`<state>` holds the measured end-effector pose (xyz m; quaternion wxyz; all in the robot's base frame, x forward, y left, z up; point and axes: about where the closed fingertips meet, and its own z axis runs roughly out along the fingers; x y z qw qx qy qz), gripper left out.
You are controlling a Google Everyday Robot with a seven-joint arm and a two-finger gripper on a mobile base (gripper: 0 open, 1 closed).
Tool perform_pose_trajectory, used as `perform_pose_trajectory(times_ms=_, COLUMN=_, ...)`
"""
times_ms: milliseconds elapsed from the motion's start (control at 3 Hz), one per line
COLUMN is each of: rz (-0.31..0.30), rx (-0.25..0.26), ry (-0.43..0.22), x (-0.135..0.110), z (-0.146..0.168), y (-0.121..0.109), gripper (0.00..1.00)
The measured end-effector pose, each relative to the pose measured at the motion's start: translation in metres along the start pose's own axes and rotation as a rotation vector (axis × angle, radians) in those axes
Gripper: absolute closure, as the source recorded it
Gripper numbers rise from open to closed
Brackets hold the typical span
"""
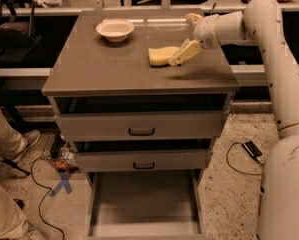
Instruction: Pick sponge from bottom drawer and place on counter
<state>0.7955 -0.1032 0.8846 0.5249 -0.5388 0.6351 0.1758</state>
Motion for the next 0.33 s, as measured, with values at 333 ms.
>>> perform_pose_trajectory(times_ms=333, rz=0.014, rx=0.082, ry=0.008, x=0.0086, z=-0.0421, y=-0.0092, gripper=0.0)
